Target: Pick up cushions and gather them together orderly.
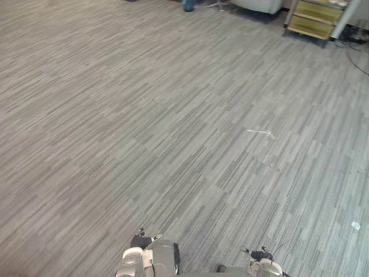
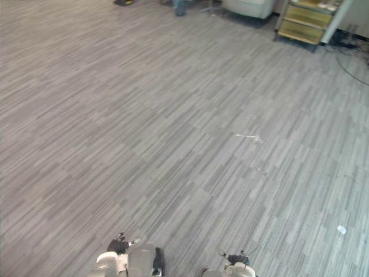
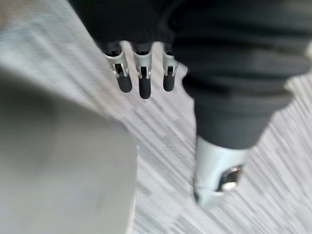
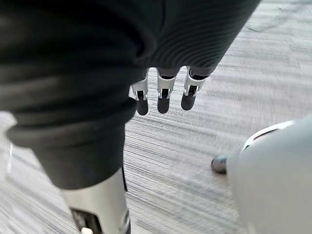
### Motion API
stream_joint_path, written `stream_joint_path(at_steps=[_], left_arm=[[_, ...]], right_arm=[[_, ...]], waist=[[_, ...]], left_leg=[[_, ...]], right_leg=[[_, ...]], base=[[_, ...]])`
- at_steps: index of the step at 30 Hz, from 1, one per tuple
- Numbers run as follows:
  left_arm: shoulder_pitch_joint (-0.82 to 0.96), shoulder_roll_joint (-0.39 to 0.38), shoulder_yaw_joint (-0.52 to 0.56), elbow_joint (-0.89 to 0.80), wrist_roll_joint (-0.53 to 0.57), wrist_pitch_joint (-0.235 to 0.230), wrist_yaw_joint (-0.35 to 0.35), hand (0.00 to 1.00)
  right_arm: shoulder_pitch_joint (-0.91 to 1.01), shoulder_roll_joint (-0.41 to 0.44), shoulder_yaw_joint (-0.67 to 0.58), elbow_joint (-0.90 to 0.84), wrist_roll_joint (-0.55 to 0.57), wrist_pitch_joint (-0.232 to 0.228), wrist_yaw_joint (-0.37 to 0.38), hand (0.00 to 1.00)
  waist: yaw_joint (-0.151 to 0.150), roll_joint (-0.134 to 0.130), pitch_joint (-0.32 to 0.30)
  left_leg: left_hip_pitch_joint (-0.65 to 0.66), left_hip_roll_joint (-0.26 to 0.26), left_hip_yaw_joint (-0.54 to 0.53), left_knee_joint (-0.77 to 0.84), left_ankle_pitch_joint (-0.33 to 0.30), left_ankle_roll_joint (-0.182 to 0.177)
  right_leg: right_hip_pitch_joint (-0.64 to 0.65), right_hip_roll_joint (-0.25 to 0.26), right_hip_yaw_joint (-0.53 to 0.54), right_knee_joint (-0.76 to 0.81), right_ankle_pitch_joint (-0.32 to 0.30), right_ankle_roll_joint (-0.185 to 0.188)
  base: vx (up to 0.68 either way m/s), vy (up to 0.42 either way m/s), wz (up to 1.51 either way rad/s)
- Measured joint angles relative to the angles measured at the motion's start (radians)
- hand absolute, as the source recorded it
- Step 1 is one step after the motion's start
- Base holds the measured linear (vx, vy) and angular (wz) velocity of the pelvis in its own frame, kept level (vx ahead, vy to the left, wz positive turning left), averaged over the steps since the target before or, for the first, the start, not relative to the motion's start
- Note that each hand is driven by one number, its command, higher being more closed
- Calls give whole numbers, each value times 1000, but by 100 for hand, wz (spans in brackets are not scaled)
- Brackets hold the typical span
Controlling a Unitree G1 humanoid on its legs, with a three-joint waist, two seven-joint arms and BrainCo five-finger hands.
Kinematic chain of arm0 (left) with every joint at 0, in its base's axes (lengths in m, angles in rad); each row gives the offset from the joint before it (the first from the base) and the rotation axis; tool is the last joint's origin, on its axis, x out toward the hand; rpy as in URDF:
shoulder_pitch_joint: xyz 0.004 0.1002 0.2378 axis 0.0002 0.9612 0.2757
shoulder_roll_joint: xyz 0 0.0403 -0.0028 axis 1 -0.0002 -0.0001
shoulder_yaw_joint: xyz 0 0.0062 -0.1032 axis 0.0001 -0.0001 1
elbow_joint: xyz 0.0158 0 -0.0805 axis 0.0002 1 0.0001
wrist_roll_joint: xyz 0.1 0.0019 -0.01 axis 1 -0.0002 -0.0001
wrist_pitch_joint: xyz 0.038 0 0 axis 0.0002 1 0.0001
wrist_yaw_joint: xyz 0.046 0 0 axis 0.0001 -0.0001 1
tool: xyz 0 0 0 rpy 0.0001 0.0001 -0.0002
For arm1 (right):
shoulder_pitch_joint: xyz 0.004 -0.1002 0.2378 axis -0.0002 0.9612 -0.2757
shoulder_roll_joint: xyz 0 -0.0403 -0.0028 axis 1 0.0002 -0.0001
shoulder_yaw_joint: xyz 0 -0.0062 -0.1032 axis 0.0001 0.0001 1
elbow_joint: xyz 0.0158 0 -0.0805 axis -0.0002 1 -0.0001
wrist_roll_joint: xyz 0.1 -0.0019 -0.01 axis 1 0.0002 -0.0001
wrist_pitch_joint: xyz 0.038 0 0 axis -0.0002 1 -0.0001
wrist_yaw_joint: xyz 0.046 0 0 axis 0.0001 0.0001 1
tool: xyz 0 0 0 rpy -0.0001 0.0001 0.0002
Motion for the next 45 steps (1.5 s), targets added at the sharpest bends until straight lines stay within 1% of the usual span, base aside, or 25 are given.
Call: stream_joint_path(at_steps=[3, 4, 6, 7, 9, 11, 13, 16, 17, 18, 21, 22, 23, 25, 28, 29, 31, 32, 35, 37, 38, 40, 41, 42, 45], left_arm=[[3, 6, 16, -10, -5, 2, 2, 0], [8, 3, 22, -8, -6, 7, 5, 0], [17, 3, 7, -5, 0, 18, 6, 0], [16, 6, -2, -4, 1, 23, 6, 0], [11, 5, -10, 6, 1, 24, 6, 0], [14, 5, -10, 15, 1, 25, 7, 0], [7, 12, -22, 33, 1, 25, 7, 0], [2, 30, -51, 49, 5, 23, 7, 0], [0, 27, -52, 61, 6, 24, 10, 0], [-8, 20, -44, 72, 12, 22, 6, 0], [-15, -11, -10, 75, 22, 24, 3, 0], [-18, -16, 15, 64, 22, 24, 1, 0], [-17, -23, 30, 50, 21, 23, 1, 0], [-16, -18, 39, 1, 21, 19, 1, 0], [-1, -10, 31, -50, 9, 9, 1, 0], [2, -17, 31, -60, 1, 2, 2, 0], [1, -23, 30, -60, 1, -2, 4, 0], [4, -21, 31, -60, 0, -3, 4, 0], [-3, 2, 37, -39, -2, -1, 2, 0], [-5, 4, 57, -54, -7, -9, -5, 0], [8, -3, 37, -35, 1, -8, -4, 0], [8, 14, 12, -6, 3, 3, -5, 0], [3, 27, -1, -2, 2, 8, -4, 0], [2, 36, -10, 14, 1, 16, -2, 0], [1, 53, -34, 38, 2, 23, 0, 0]], right_arm=[[11, 20, -9, -4, -1, 3, -2, 0], [11, 26, -6, -10, -3, 3, 3, 0], [10, 31, -5, -41, -3, 0, 14, 0], [7, 33, -5, -46, -3, -3, 16, 0], [0, 29, -6, -60, -6, -2, 18, 0], [-11, 27, -5, -62, -16, -5, 20, 0], [-25, 18, -3, -58, -22, -9, 21, 0], [-20, -9, 8, -33, -15, -8, 23, 0], [-28, -26, 3, -31, -13, -9, 24, 0], [-53, -40, 1, -21, -23, -7, 25, 0], [-58, -37, -18, -9, -21, -8, 25, 0], [-55, -31, -1, -23, -22, -7, 24, 0], [-55, -29, 9, -33, -21, -7, 22, 0], [-55, -3, 12, -38, -15, -8, 14, 0], [-54, 26, 15, -37, 5, -8, 12, 0], [-61, 28, 12, -37, 18, -8, 11, 0], [-64, 28, 11, -34, 19, -8, 11, 0], [-55, 32, 15, -23, 18, -6, 9, 0], [-54, 38, 28, 12, 16, 2, 8, 0], [-61, 41, 19, 9, 0, 2, 7, 0], [-30, 22, 22, 13, -24, 2, 8, 0], [-37, 15, 32, 16, -32, 0, 17, 0], [-32, 13, 31, 19, -34, 3, 18, 0], [-19, 5, 31, 23, -44, 3, 19, 0], [-22, -9, 33, 19, -45, 1, 26, 0]], waist=[[25, -35, -13], [27, -35, -14], [15, -29, -14], [11, -28, -12], [-3, -19, -4], [-8, -16, -2], [-26, -18, -1], [-57, -41, 11], [-64, -17, 21], [-58, 6, 27], [-63, 37, 38], [-62, 45, 47], [-57, 49, 57], [-35, 46, 75], [-14, 15, 73], [-2, 19, 68], [11, 19, 67], [24, 1, 58], [17, -42, 24], [46, -50, 28], [48, -38, -13], [38, -52, -15], [24, -60, -8], [16, -55, 2], [0, -42, 8]], left_leg=[[57, -24, 78, -3, -36, 47], [108, -31, 111, -17, -52, 69], [192, -35, 134, -53, -70, 80], [230, -35, 135, -72, -73, 83], [350, -20, 141, -158, -72, 83], [437, 4, 155, -224, -72, 82], [469, 22, 150, -244, -72, 82], [537, 13, 88, -281, -67, 73], [567, 30, 51, -288, -64, 67], [565, 51, 16, -265, -18, -2], [498, 90, -74, -4, 87, -41], [401, 120, -103, 221, 197, -62], [326, 142, -106, 398, 210, -74], [145, 170, -70, 656, 81, -33], [-13, 143, 14, 508, -8, 11], [-57, 118, 23, 336, -15, 18], [-57, 58, -1, -21, 58, -2], [-38, 20, -16, -125, 206, -9], [-35, -15, 19, -55, 186, 52], [-75, -11, 47, 102, 141, 64], [-24, -16, 27, -17, 128, 82], [84, -59, 21, -70, 38, 84], [136, -78, 17, -93, 24, 86], [225, -82, 17, -127, 11, 76], [380, -73, 13, -232, 0, 74]], right_leg=[[-45, -21, 24, 166, -22, 25], [-87, -38, 46, 281, -12, 54], [-177, -64, 29, 521, 73, 185], [-211, -78, 3, 618, 82, 180], [-282, -125, -165, 735, 31, 74], [-350, -129, -296, 684, -14, -5], [-421, -96, -347, 509, -4, -36], [-464, -18, -311, 83, 268, -75], [-444, 14, -300, 90, 332, -133], [-442, 30, -305, 120, 292, -147], [-396, 67, -311, 196, 163, -160], [-334, 93, -304, 162, 138, -165], [-283, 116, -299, 130, 121, -175], [-130, 147, -279, 56, 84, -187], [-5, 146, -231, -31, 71, -162], [33, 142, -201, -62, 63, -144], [80, 120, -151, -83, 30, -111], [116, 94, -117, -105, 6, -91], [161, 41, -80, -149, 64, -54], [167, 25, -37, -78, 108, -38], [112, 29, -16, 68, 101, -19], [-24, -34, -20, 440, 153, 115], [-86, -65, -29, 596, 166, 122], [-150, -90, -84, 701, 90, 47], [-263, -90, -231, 598, -12, -27]], base=[[435, 141, -61], [475, 154, -84], [383, 106, -53], [381, 45, -27], [435, 6, -22], [417, -59, -37], [423, -132, -11], [505, -233, 21], [557, -231, -15], [649, -294, -26], [558, -251, -22], [612, -186, -16], [484, -70, -20], [464, -50, -22], [437, -32, -37], [493, 87, -75], [511, 150, -80], [607, 202, -65], [753, 207, -33], [457, 184, -49], [443, 238, -60], [401, 147, -16], [494, 75, 22], [616, 88, 13], [490, 29, 14]])
